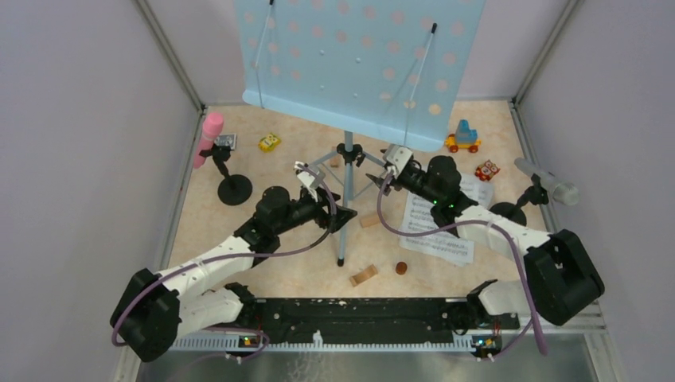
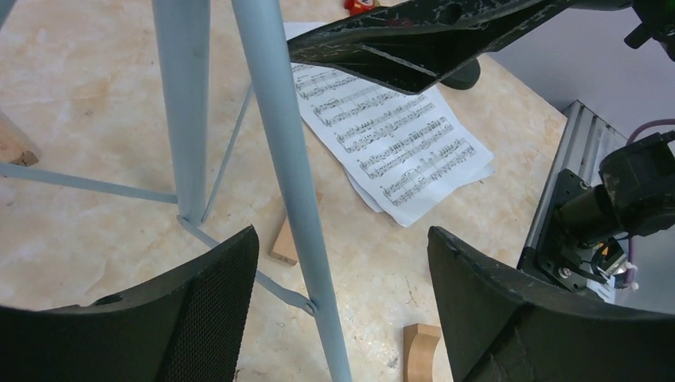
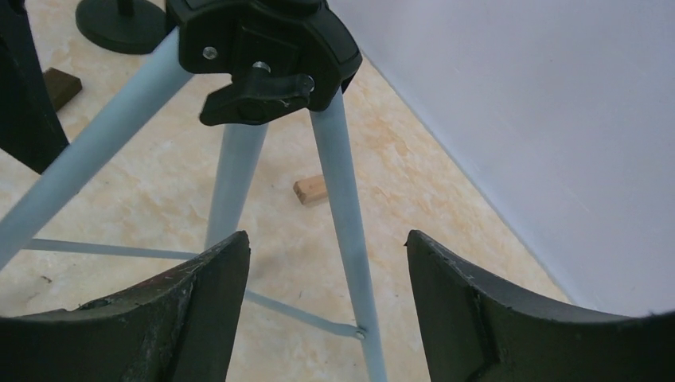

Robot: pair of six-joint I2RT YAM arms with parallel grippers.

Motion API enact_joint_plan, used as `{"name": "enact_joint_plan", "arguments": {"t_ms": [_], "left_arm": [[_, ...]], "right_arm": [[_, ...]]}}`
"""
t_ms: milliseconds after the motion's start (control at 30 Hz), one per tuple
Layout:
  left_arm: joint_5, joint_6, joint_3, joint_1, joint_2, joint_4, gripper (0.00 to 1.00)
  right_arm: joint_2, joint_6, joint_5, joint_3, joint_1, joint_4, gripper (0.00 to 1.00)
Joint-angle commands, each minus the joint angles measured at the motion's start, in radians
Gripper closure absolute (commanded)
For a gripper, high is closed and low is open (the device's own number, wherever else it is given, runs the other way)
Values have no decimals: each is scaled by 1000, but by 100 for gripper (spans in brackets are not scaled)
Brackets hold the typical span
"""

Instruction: Pack up the instrument practice props

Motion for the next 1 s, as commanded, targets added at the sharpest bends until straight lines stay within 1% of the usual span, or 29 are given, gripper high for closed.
{"name": "enact_joint_plan", "arguments": {"t_ms": [0,67,167,200,300,433,533,600,667,833,900,967], "left_arm": [[-59,-37,9,-24,61,128,21],[-66,-37,17,-30,90,147,26],[-66,-36,26,-37,137,178,33],[-64,-34,28,-41,152,188,35],[-64,-19,42,-50,193,196,52],[-62,-9,49,-54,228,202,70],[-72,3,47,-60,232,189,87],[-93,15,39,-62,224,175,99],[-113,33,32,-63,201,159,100],[-182,103,31,-63,129,106,100],[-203,133,41,-61,100,82,100],[-217,161,59,-62,81,50,100]], "right_arm": [[94,-79,-80,93,-24,110,30],[139,-76,-85,118,-29,129,34],[193,-58,-92,153,-31,159,47],[205,-51,-90,161,-31,165,49],[229,-31,-88,177,-31,181,55],[234,-11,-89,186,-31,189,67],[226,12,-88,185,-30,196,77],[215,36,-103,184,-29,206,80],[201,55,-126,179,-17,224,84],[164,122,-117,175,45,291,90],[164,169,-97,170,70,336,94],[169,237,-59,149,87,404,100]]}}
